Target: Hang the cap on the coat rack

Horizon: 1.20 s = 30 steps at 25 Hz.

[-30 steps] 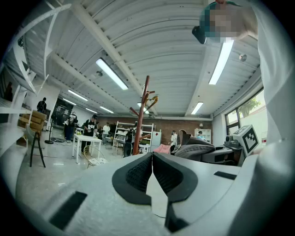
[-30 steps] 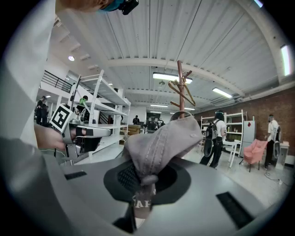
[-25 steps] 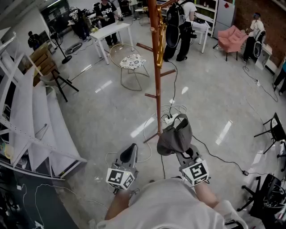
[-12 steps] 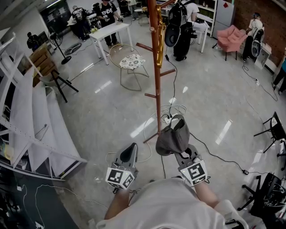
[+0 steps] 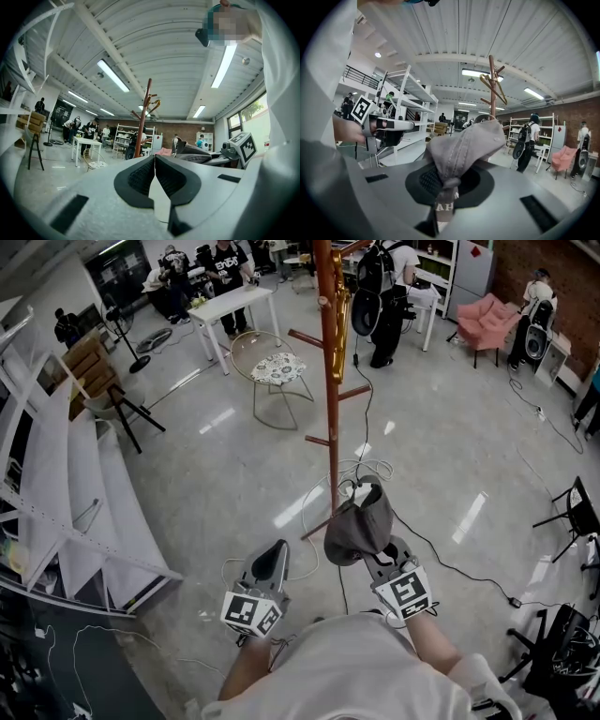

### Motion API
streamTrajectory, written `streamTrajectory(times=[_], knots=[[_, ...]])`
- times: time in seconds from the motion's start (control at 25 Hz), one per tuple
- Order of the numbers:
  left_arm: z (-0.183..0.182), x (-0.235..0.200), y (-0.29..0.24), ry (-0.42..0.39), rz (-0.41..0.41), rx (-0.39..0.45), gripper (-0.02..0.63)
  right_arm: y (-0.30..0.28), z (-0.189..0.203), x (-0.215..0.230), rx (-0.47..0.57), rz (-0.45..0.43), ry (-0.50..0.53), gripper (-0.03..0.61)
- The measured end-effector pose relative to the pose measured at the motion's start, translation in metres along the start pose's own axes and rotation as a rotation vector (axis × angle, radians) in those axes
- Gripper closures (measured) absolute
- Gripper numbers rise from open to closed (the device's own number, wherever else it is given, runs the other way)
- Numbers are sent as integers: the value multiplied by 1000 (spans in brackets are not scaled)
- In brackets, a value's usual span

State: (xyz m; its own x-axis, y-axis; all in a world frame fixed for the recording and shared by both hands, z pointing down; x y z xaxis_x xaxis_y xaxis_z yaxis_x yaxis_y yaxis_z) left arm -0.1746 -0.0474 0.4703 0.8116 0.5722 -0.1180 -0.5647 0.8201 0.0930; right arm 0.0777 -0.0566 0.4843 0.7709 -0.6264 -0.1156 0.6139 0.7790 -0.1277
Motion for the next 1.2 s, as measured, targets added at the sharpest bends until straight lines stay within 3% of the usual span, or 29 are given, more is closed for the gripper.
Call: streamTrajectory(times=[0.52, 1.2], knots=[[-2, -6, 5, 5, -28, -5, 603, -91, 6, 51, -20, -37, 9, 551], [3, -19, 12, 13, -91, -23, 603, -187, 61, 92, -157, -53, -13, 549]])
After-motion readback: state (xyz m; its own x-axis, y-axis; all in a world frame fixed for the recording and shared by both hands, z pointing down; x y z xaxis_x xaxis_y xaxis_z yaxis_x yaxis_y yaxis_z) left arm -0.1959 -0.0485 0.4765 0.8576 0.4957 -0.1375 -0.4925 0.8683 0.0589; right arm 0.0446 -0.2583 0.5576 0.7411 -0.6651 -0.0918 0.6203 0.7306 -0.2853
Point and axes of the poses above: the fingertips, and each gripper's own axes: y backward along the fingers, x to its right, z out of its underside, the point moved 8 cm from there along y, backward along the fingers, and after that the axes turned 5 degrees about x, right-handed, at the moved point
